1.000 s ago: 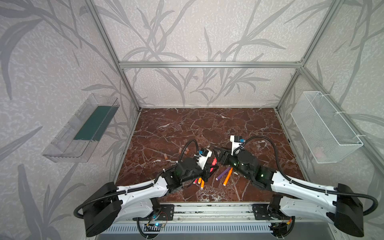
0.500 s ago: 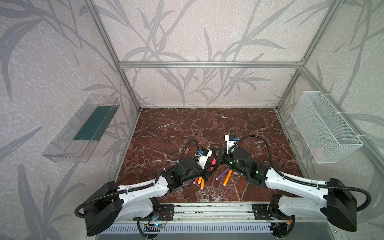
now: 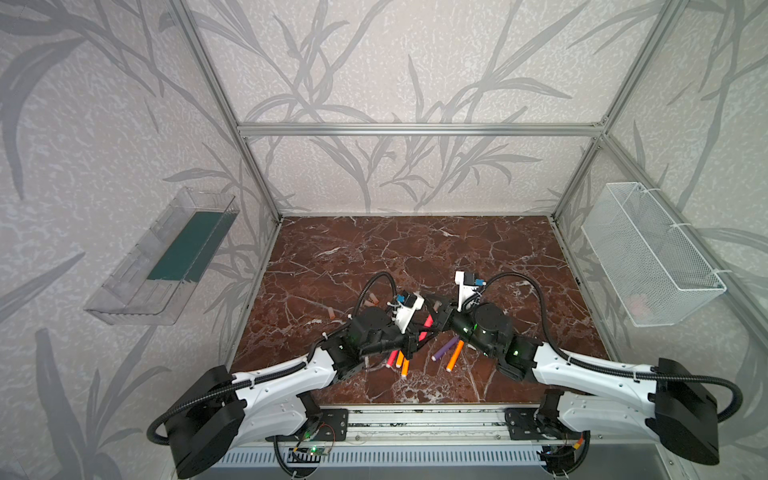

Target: Insert the pens into the pen caps

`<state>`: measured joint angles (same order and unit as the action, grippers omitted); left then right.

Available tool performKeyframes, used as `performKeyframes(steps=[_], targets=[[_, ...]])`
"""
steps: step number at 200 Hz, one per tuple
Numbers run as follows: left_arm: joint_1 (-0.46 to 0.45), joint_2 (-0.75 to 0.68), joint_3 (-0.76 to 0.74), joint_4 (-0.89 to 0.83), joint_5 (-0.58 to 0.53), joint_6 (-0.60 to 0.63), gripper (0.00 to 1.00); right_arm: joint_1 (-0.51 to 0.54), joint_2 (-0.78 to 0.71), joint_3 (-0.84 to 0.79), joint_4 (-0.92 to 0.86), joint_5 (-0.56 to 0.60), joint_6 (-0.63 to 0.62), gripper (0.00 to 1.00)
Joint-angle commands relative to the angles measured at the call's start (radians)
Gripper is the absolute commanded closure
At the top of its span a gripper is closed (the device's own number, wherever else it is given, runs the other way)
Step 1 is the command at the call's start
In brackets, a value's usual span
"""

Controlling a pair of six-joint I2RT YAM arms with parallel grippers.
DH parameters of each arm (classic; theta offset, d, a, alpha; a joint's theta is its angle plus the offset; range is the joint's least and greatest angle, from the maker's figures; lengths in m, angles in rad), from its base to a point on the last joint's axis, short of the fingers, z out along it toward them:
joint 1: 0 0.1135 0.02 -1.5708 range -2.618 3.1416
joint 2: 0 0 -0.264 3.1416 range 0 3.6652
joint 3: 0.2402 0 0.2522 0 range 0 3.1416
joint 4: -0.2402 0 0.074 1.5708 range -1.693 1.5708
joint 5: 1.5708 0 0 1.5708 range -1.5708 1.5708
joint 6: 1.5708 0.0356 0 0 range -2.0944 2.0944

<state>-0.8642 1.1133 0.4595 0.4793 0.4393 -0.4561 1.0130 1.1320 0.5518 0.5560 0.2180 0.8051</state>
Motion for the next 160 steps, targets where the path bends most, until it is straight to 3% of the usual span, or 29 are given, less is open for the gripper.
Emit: performKeyframes(steps=[1,70,101,122,160], targets=[[0.047,-0.027,0.094,0.043,-0.111,-0.004,1.00,0.064,0.002,-0.014,-0.067,-0.083,-0.021,1.00],[-0.007,0.018,0.200,-0.126,-0.490,0.190,1.00,0.207,0.099,0.113,-0.265,0.085,0.094,1.00],[-0.010,0.035,0.198,-0.109,-0.538,0.201,1.00,0.217,0.130,0.134,-0.321,0.144,0.114,1.00],[0.016,0.045,0.210,-0.120,-0.468,0.172,1.00,0.216,0.128,0.079,-0.197,0.122,0.069,1.00],[0.179,0.051,0.173,0.014,-0.008,0.025,1.00,0.215,0.121,-0.039,0.120,0.026,-0.071,1.00]])
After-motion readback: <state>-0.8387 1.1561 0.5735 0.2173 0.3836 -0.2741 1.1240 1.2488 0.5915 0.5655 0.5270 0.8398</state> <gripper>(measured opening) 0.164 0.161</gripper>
